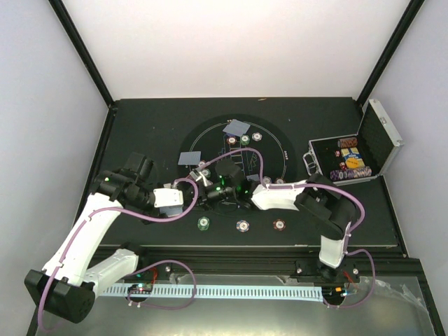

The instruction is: Distribute texas hold em gaming equipment

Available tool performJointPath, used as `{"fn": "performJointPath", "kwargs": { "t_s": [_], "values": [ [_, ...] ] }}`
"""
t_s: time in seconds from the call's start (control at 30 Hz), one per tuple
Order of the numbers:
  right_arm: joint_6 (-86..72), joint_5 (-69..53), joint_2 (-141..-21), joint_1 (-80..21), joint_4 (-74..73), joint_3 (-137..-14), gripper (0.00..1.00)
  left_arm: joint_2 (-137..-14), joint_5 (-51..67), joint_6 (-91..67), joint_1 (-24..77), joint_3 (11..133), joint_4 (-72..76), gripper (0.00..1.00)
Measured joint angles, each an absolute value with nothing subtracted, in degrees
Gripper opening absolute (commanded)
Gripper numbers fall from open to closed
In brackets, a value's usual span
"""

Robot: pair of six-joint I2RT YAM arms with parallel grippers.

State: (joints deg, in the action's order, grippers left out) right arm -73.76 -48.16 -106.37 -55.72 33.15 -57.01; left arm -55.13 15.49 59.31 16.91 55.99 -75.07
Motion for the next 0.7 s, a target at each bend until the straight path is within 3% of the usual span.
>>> {"fn": "performJointPath", "kwargs": {
  "t_s": [0.17,0.3,0.7],
  "values": [
    [-72.1,-47.99,-105.19,-55.48,29.89,-57.01,0.43,-55.11,15.2,59.31,16.91,55.99,-75.18,0.02],
    [-73.73,-48.01,-105.45,-55.88,30.2,-57.1,0.48,-55.11,15.16,59.31,16.91,55.99,-75.16,0.02],
    [-77.28,-48.34,-112.38,-59.05,33.63,-62.94,0.45,-55.11,14.52,59.31,16.91,55.99,-75.24,0.02]
  ]
}}
